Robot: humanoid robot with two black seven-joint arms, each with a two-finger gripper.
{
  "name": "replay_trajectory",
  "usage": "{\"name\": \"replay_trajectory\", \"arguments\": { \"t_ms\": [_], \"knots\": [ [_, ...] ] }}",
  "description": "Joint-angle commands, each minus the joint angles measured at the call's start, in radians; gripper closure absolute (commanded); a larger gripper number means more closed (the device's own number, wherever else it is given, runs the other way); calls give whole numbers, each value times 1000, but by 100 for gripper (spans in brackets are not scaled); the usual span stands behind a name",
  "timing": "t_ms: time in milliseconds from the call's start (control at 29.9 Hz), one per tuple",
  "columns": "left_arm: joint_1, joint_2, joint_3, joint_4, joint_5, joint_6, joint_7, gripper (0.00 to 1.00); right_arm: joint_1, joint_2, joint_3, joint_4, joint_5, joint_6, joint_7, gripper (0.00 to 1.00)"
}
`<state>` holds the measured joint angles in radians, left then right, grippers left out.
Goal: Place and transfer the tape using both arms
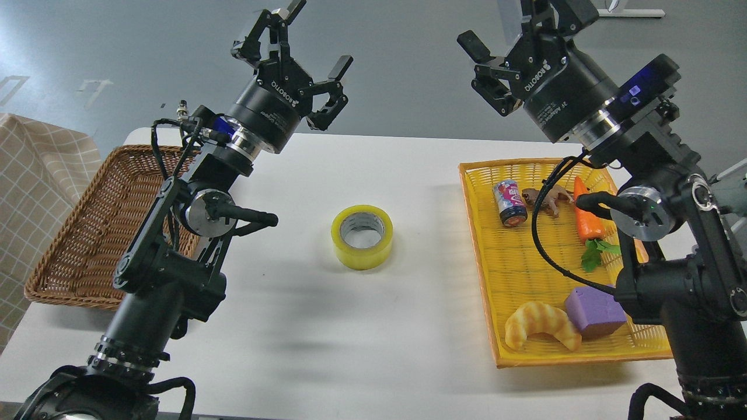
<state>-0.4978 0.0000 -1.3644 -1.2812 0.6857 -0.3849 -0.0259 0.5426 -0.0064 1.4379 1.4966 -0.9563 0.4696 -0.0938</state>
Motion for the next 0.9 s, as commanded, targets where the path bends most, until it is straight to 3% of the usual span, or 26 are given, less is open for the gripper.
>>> {"name": "replay_trajectory", "arguments": {
  "t_ms": [0,368,568,669,869],
  "knots": [
    [4,0,-1,-3,0,-25,-22,2,-18,-1,27,4,5,19,60,0],
    [25,0,-13,-3,5,-26,-54,2,-55,-9,156,-1,5,19,134,0],
    [38,0,-16,-9,-2,-38,-88,2,-72,5,159,7,5,19,134,0],
    [45,0,-9,-12,-3,-84,-97,2,-75,6,159,5,7,19,134,0],
    [42,0,-16,-12,-9,-20,-100,2,-75,6,159,5,7,19,134,0]
  ]
}}
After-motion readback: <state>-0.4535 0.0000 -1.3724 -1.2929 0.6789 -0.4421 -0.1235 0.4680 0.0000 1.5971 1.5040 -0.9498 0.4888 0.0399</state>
